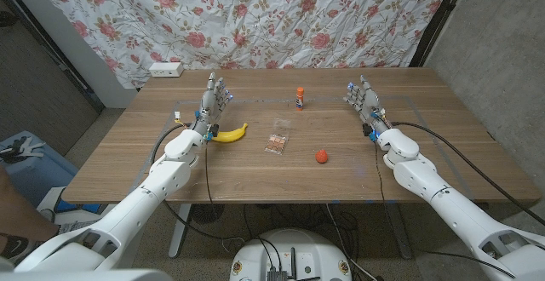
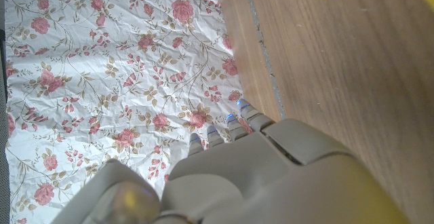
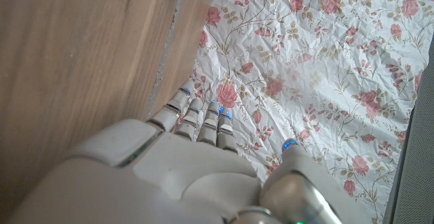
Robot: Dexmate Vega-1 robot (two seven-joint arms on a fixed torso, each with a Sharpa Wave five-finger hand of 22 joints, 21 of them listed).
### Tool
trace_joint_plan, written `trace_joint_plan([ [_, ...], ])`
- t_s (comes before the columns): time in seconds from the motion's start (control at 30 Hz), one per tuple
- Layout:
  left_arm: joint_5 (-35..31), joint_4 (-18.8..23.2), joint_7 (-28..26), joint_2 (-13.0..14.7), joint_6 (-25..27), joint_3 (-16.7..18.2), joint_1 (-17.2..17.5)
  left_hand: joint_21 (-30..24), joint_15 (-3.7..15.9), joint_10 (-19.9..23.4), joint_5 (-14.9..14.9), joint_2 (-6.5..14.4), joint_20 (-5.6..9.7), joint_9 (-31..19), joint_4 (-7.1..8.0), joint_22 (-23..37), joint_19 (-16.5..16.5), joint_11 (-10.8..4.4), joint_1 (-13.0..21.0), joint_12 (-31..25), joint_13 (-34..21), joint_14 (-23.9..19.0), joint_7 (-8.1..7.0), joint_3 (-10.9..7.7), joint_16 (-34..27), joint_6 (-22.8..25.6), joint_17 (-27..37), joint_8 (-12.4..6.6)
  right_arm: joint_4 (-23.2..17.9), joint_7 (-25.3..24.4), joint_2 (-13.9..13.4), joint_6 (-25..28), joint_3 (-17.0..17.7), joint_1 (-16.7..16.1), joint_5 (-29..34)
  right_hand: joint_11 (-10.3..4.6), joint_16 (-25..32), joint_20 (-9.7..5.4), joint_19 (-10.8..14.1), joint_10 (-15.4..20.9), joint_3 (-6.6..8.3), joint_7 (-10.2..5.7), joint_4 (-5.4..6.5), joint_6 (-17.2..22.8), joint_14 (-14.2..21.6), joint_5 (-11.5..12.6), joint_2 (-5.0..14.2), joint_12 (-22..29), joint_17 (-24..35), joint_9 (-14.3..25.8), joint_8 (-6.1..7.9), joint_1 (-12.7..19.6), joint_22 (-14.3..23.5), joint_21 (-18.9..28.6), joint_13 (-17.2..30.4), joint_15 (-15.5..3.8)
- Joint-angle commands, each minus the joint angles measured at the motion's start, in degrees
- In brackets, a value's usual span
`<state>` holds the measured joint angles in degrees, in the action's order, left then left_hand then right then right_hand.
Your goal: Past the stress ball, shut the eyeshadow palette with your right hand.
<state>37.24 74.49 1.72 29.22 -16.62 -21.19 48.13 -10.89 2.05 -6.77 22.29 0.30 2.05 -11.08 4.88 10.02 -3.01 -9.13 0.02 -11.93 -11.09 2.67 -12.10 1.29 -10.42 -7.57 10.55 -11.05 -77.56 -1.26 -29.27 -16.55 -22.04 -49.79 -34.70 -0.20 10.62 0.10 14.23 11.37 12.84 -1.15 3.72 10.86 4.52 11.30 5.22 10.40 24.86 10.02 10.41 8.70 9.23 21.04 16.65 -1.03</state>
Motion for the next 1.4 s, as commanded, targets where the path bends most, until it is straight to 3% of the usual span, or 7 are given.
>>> trace_joint_plan([
  [0.03,-0.02,0.00,-0.06,-0.01,0.00,-0.01,0.00,-0.38,4.15,0.01,0.36,0.12,0.46,-0.17,0.42,0.22,-0.48,-0.42,0.75,-0.28,-0.17,0.40,-0.49,-0.06,-0.44,-0.12,0.16,-0.32,-4.88,-4.61,-0.51,-0.31,-0.85,-2.55,3.78,-0.07,0.35,-0.24,0.37,0.36,0.45,0.09,-0.06,0.52,0.30,0.43,0.15,0.29,0.02,0.24,0.42,0.27,0.24,0.12,0.00,0.01],
  [0.57,-0.02,-0.03,-0.04,-0.02,-0.03,-0.01,0.00,-0.38,4.15,-0.03,0.36,0.12,0.41,-0.17,0.42,0.22,-0.50,-0.32,0.75,-0.27,-0.17,0.39,-0.49,-0.07,-0.44,-0.12,0.16,-0.31,-9.78,-6.27,-2.73,0.38,-0.54,-4.51,6.12,-0.05,0.24,-0.60,-0.02,0.06,0.99,-0.01,-0.56,0.67,0.02,0.71,0.53,0.30,-0.93,0.20,0.43,0.67,0.23,-0.89,-0.73,-0.24],
  [0.83,-0.01,-0.01,-0.05,-0.01,-0.01,0.00,0.01,-0.37,4.13,0.02,0.37,0.11,0.43,-0.17,0.41,0.22,-0.45,-0.45,0.75,-0.29,-0.17,0.40,-0.49,-0.07,-0.43,-0.12,0.16,-0.31,-14.23,-8.03,-5.09,3.19,-0.32,-5.95,8.05,0.10,0.06,-0.82,-0.64,-0.57,1.27,-0.02,-0.81,0.59,-0.59,0.79,0.71,0.17,-1.47,0.19,0.37,0.81,0.23,-1.65,-1.16,-0.07],
  [1.4,-0.02,-0.04,-0.04,-0.03,-0.03,-0.01,-0.01,-0.39,4.08,0.02,0.37,0.12,0.47,-0.17,0.42,0.22,-0.51,-0.39,0.75,-0.29,-0.17,0.41,-0.49,-0.08,-0.43,-0.12,0.16,-0.31,-19.10,-8.87,-8.12,7.18,-1.58,-6.38,12.49,0.48,-0.07,-1.16,-1.60,-1.62,1.67,0.11,-1.21,-0.34,-1.55,0.84,0.86,0.07,-2.34,0.18,0.07,0.92,0.23,-2.94,-1.86,-0.09],
])
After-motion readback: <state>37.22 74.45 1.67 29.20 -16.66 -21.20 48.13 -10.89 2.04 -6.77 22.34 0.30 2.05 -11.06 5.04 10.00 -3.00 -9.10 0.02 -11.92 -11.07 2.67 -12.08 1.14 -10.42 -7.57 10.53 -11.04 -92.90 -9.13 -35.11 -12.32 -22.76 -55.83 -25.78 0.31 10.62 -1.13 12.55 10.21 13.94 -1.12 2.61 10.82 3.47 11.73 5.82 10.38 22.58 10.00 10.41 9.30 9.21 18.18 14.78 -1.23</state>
